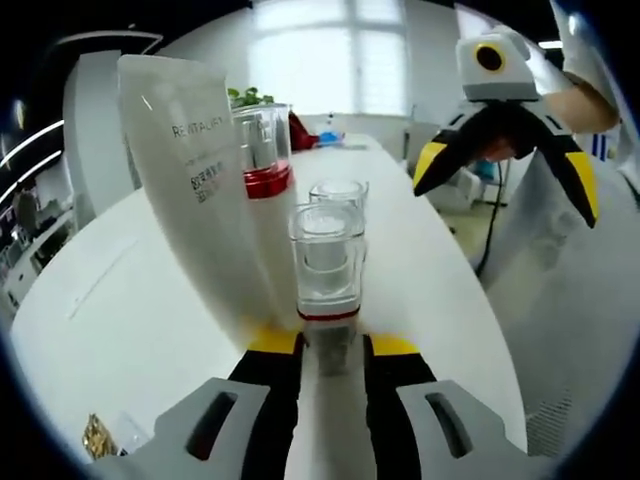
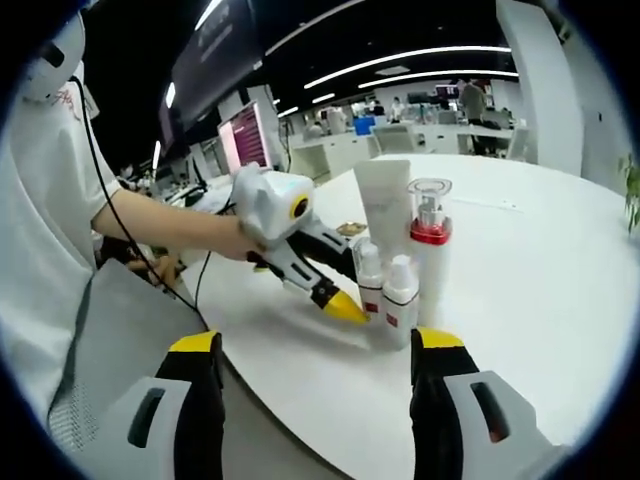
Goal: Arrange the skincare products in the storage area until every visible bottle or jar stands upright without overlapping.
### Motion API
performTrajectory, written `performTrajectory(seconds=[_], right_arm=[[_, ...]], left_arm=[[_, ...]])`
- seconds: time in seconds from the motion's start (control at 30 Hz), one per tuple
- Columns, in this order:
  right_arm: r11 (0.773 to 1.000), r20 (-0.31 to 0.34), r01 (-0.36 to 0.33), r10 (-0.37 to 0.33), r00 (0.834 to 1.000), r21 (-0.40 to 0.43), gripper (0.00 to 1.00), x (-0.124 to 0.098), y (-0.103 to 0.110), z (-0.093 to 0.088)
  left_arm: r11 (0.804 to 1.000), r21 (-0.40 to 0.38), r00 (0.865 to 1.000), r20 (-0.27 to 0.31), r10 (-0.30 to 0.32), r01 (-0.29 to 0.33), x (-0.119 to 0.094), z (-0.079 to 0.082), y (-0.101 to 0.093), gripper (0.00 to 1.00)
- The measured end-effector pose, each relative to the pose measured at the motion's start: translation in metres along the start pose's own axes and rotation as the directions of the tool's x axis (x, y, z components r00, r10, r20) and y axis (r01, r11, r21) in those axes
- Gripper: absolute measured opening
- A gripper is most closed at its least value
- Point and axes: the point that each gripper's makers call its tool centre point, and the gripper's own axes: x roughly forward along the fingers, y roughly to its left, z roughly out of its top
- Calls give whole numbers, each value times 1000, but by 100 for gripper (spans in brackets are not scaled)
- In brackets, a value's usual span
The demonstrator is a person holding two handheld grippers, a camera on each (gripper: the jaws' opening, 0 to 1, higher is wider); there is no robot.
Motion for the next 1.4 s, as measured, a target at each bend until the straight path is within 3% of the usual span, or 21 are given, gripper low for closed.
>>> performTrajectory(seconds=[0.47, 0.63, 1.03, 1.4], right_arm=[[1000, -10, 13, -13, 1000, -4, 80, 1, -2, -2], [1000, -16, 21, -22, 1000, -22, 82, 1, -3, 1], [996, 4, 80, -80, 997, -37, 89, 4, -8, 15], [991, -23, 106, -108, 994, -78, 91, 6, -9, 8]], left_arm=[[1000, -10, 1000, -12, 6, -6, -10, 0, -1, 27], [999, -30, 999, -11, 37, -37, -19, 1, 1, 32], [981, -135, 990, -6, 142, -142, -71, -4, 1, 46], [931, -256, 964, -13, 267, -261, -127, -17, -6, 61]])
